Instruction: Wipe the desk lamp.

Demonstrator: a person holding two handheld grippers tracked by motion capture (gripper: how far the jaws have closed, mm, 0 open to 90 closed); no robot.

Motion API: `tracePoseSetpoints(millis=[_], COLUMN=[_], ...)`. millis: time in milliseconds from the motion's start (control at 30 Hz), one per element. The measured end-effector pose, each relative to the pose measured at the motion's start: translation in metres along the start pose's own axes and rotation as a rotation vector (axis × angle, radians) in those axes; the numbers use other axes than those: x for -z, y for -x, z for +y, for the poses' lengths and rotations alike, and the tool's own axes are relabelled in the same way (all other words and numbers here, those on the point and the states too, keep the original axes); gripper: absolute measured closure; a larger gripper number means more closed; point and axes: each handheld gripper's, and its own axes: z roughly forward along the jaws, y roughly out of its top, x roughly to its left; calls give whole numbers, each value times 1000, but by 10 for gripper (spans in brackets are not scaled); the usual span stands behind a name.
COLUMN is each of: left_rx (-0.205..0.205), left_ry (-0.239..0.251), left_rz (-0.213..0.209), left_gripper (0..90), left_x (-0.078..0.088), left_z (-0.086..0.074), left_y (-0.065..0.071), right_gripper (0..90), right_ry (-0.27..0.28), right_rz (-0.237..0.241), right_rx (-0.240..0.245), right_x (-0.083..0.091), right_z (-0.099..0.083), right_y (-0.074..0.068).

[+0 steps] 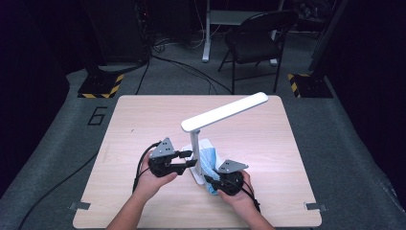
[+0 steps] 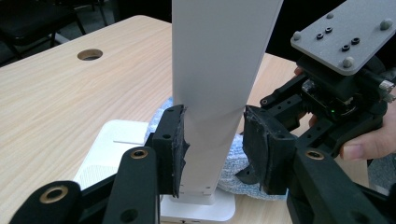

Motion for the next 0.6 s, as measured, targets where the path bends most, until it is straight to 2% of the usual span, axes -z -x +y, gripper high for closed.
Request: tracePoseSetpoints(millis=[33, 200, 267, 500, 600], left_rx=[11, 4, 18, 18, 18], left_ry=[2, 2, 13, 15, 11], left_rz=[-1, 1, 1, 5, 11], left_gripper=[586, 584, 584, 584, 584], left_x=[0, 1, 1, 1, 1], left_z=[0, 0, 0, 0, 0], left_y=[1, -1, 0, 1, 1], right_gripper=[663, 663, 663, 662, 662], right_ry=[4, 7, 12, 15, 10], right_rz=[1, 14, 20, 34, 32], right_rx=[7, 11, -1, 1, 16], right_x=[0, 2, 3, 9, 12], right_z=[1, 5, 7, 14, 18], right_y=[0, -1, -1, -1, -2])
